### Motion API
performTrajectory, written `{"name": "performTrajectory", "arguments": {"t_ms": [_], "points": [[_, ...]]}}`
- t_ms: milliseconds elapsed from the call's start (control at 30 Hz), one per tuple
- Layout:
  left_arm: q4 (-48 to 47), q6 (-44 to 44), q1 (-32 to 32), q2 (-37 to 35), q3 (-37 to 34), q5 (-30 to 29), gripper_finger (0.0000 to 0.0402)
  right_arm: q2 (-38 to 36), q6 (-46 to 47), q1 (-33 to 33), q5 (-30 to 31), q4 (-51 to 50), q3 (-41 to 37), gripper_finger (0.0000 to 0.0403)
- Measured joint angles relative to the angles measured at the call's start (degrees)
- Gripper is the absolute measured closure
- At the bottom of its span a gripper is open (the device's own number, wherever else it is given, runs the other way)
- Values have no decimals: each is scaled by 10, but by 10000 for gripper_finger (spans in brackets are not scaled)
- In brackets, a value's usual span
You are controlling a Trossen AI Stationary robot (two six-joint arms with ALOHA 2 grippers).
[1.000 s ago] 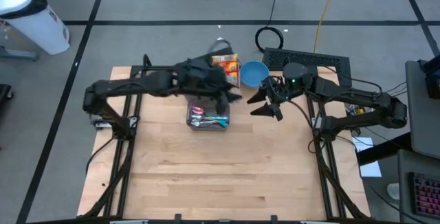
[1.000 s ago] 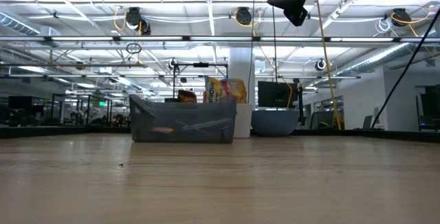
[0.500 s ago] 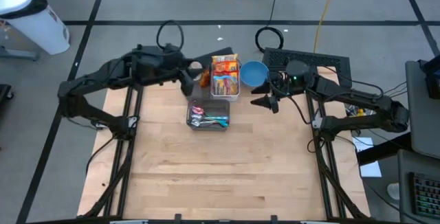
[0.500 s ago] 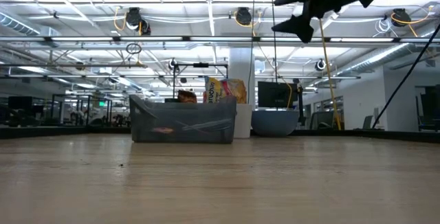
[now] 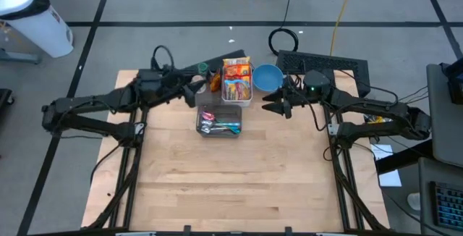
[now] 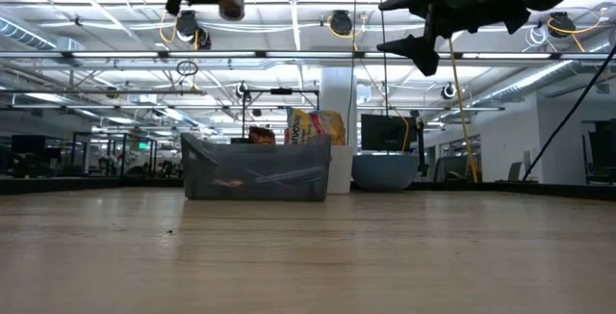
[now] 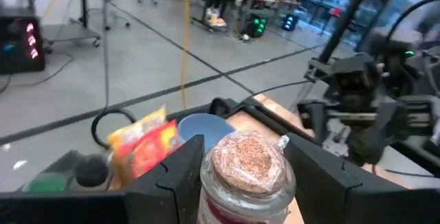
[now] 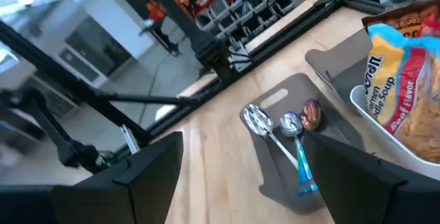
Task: Pick & Place Food Item
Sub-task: Put the brown seasoning bottle into the top black bin
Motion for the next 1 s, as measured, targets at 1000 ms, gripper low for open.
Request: {"name": "performTrajectory", "arguments": {"t_ms": [1000], "points": [[258,-41,140,196,-187,-49,219,3,189,1,166,248,-133,110]]}}
